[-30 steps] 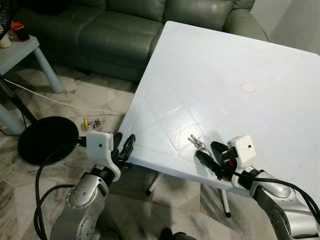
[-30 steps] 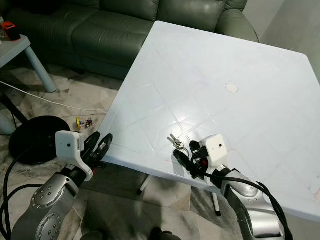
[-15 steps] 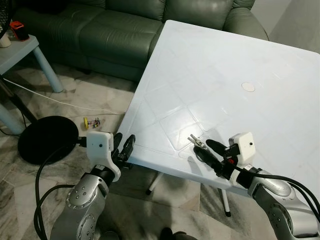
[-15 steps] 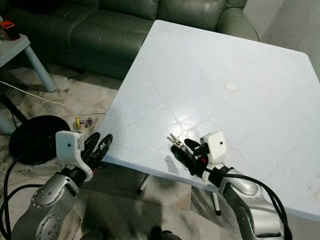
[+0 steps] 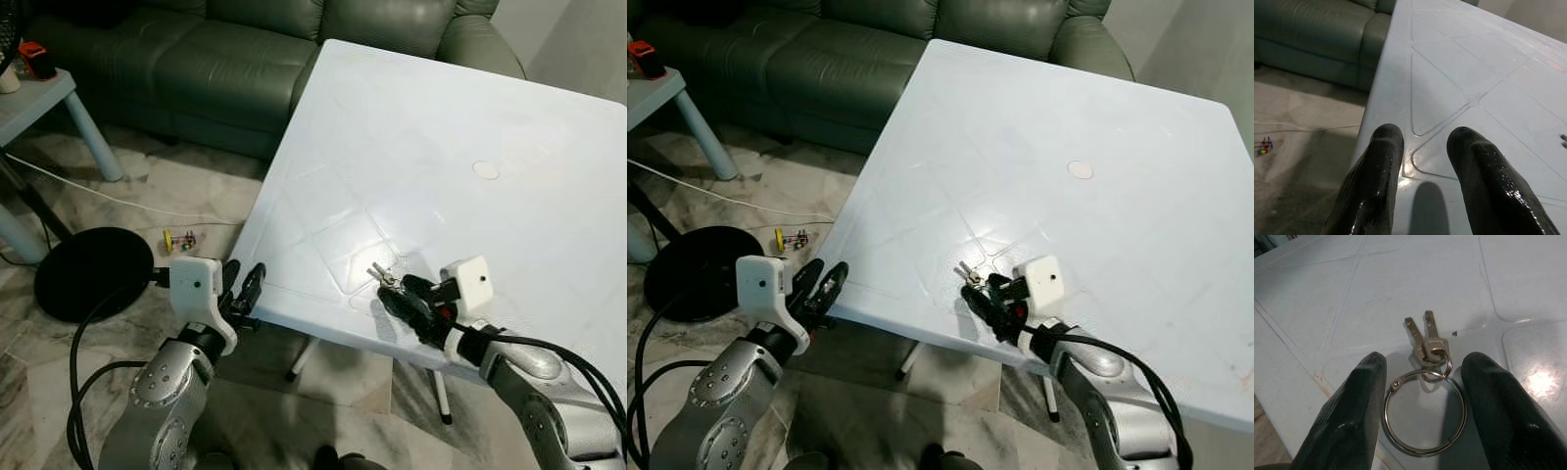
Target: Hang keys on a hook
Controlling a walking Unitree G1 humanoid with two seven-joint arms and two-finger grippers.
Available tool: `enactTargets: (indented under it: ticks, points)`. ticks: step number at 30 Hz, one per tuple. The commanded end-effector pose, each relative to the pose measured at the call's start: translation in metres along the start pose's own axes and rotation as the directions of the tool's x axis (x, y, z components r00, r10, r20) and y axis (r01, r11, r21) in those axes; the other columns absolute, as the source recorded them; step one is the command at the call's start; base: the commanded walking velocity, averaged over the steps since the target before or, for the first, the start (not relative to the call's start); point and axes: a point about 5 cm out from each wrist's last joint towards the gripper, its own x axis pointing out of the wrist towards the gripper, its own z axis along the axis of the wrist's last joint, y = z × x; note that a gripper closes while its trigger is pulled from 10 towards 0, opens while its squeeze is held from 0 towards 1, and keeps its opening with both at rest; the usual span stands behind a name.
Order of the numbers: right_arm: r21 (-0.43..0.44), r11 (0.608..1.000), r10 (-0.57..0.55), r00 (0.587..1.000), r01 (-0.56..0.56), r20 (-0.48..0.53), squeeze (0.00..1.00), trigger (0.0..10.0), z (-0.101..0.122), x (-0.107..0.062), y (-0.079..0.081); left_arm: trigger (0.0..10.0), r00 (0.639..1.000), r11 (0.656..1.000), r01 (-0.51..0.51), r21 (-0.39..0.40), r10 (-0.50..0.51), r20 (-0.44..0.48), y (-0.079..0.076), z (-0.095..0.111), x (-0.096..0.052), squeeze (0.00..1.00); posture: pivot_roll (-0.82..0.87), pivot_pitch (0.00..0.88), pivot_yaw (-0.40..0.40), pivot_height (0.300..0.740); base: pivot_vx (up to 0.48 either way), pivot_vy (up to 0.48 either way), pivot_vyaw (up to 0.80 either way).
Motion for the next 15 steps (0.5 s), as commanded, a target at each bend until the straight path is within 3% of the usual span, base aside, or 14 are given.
enactTargets:
  ticks: [1,7,8,9,10,12,14,15]
  points:
    - [-0.005,1.000,0.001,1.000,-0.001,-0.006,0.00,10.0,0.000,-0.001,0.003,10.0,1.000,1.000,0.005,0.000,-0.005,0.010,-0.002,0.004,-0.002,0.00,0.16,0.212,-0.119,0.740,0.000,0.000,0.00]
    - [-0.010,1.000,0.015,1.000,-0.015,0.015,0.00,10.0,0.002,-0.002,0.008,10.0,1.000,1.000,0.003,-0.002,-0.003,0.010,-0.003,0.004,-0.002,0.00,0.16,0.214,-0.121,0.740,0.000,0.000,0.00]
    - [-0.017,1.000,0.012,1.000,-0.011,0.029,0.00,8.3,0.004,-0.002,0.008,10.0,1.000,1.000,0.002,-0.002,-0.002,0.010,-0.003,0.004,-0.002,0.00,0.16,0.213,-0.122,0.740,0.000,0.000,0.00]
    - [-0.017,1.000,0.012,1.000,-0.011,0.028,0.00,9.4,0.004,-0.002,0.009,10.0,1.000,1.000,0.002,-0.002,-0.002,0.010,-0.003,0.004,-0.002,0.00,0.16,0.213,-0.122,0.740,0.000,0.000,0.00]
    - [-0.018,1.000,0.014,1.000,-0.014,0.025,0.00,7.6,0.004,-0.001,0.011,10.0,1.000,1.000,0.001,-0.002,-0.001,0.011,-0.003,0.004,-0.002,0.00,0.16,0.215,-0.122,0.740,0.000,0.000,0.00]
    - [-0.024,1.000,0.018,0.999,-0.018,0.030,0.00,8.0,0.005,-0.001,0.013,10.0,1.000,1.000,0.000,-0.002,0.000,0.011,-0.002,0.004,-0.002,0.00,0.16,0.216,-0.122,0.740,0.000,0.000,0.00]
    - [-0.025,1.000,0.016,0.999,-0.015,0.030,0.00,7.8,0.005,-0.001,0.013,10.0,1.000,1.000,0.000,-0.003,0.000,0.011,-0.002,0.004,-0.002,0.00,0.16,0.216,-0.122,0.740,0.000,0.000,0.00]
    - [-0.019,1.000,0.019,0.999,-0.018,0.037,0.00,3.3,0.005,-0.001,0.014,10.0,1.000,1.000,-0.001,-0.003,0.001,0.012,-0.002,0.004,-0.002,0.00,0.16,0.216,-0.122,0.740,0.000,0.000,0.00]
